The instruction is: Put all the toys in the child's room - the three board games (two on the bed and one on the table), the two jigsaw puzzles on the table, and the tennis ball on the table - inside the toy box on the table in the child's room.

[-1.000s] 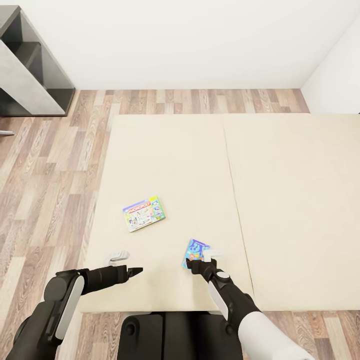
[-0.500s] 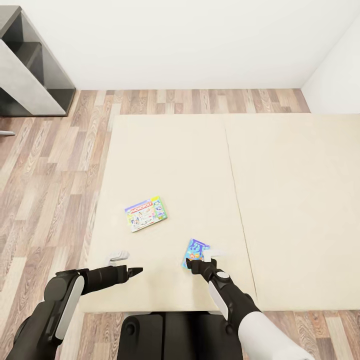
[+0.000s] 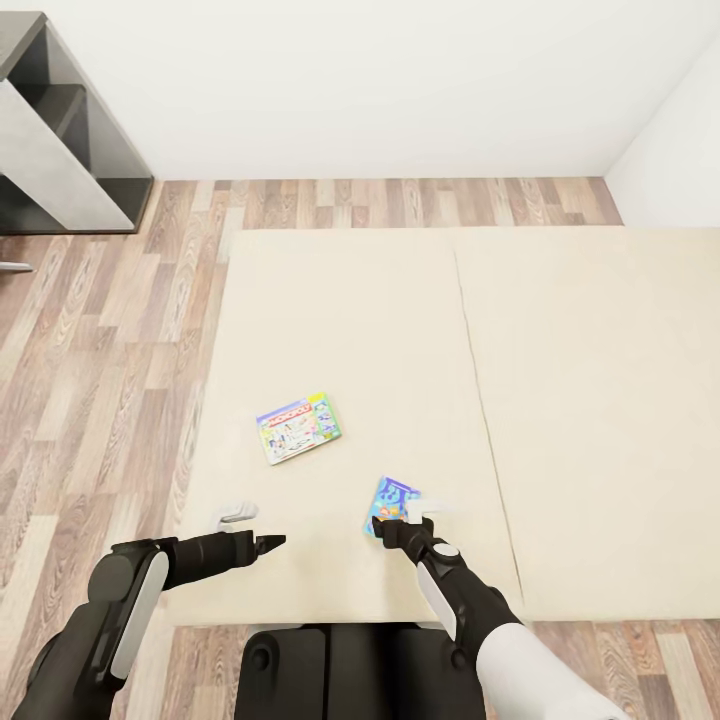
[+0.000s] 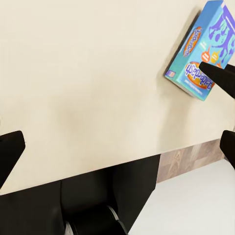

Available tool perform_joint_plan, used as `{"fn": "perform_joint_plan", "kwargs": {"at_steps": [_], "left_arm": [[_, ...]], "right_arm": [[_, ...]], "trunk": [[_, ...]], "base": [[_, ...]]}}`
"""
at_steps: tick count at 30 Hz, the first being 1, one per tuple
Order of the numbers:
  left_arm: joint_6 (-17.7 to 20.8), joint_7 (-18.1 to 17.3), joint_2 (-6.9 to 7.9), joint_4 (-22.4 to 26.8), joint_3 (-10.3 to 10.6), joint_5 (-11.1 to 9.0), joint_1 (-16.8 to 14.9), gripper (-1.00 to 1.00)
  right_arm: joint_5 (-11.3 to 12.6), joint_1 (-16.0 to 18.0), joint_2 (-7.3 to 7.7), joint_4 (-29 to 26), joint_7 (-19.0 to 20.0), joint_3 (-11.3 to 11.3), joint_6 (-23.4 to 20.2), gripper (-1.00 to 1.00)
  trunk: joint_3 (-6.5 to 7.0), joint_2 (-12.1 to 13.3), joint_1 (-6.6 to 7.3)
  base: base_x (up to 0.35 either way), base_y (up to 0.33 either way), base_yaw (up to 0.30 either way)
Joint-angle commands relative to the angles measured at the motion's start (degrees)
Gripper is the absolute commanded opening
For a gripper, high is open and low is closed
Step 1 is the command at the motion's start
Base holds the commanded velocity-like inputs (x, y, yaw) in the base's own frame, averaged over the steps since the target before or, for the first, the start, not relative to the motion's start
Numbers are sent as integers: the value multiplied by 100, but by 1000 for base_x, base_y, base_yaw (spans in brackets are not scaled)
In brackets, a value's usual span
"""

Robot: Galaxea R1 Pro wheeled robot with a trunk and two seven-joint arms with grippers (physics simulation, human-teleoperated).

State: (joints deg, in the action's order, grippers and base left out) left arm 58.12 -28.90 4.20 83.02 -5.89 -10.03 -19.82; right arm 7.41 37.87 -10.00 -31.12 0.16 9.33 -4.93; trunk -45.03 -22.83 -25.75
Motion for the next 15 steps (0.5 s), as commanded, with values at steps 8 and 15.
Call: {"fn": "perform_joint_plan", "kwargs": {"at_steps": [8, 15], "left_arm": [[42, -2, -2, 4, -7, -25, -4, 100], [43, -2, 2, 4, -7, -25, 0, 100]], "right_arm": [[59, 1, 0, -8, 2, 7, -19, 100], [59, 1, 0, -8, 2, 7, -17, 100]], "trunk": [[-6, -9, -3], [-6, -9, -3]], "base": [[0, 87, 0], [0, 28, 0]]}}
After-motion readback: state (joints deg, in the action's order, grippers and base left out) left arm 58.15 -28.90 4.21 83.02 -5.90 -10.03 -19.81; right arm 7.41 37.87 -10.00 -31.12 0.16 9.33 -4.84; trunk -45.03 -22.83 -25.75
